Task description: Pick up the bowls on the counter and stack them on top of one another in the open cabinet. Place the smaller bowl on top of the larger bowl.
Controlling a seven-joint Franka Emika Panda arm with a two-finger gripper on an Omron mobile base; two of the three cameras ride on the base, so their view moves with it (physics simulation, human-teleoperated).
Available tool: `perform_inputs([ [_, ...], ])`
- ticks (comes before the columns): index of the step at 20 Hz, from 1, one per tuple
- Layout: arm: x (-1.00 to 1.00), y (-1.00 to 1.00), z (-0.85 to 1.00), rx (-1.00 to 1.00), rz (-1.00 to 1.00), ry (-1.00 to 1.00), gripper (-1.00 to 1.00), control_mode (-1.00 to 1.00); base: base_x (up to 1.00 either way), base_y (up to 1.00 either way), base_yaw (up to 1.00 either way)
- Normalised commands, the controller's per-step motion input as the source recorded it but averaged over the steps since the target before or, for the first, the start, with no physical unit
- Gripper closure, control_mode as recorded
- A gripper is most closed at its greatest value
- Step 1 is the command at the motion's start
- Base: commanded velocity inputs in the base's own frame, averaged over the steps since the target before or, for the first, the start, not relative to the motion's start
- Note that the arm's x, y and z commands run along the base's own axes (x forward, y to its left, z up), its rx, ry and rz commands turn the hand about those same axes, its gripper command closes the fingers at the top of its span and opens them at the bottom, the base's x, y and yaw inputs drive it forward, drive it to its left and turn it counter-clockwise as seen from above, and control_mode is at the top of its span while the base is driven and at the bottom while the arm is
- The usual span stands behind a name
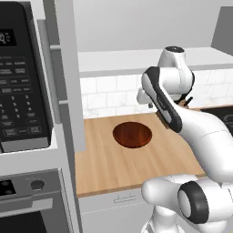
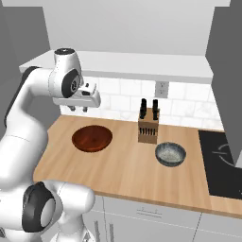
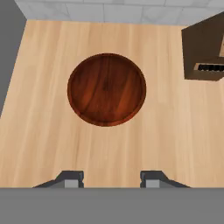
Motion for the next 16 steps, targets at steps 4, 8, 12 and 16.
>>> perform_inputs([
  [4,-0.23,-0.53,-0.22,0.12,-0.11,0.00,-1.00,-1.00,0.00,0.00,0.00],
  [8,-0.21,-0.98,-0.32,0.19,-0.15,-0.12,-1.00,-1.00,0.00,0.00,0.00],
  [12,-0.04,-1.00,-0.29,0.10,-0.14,-0.16,-1.00,-1.00,0.00,0.00,0.00],
  [16,0.02,-1.00,-0.36,0.12,-0.31,-0.10,-1.00,-1.00,0.00,0.00,0.00],
])
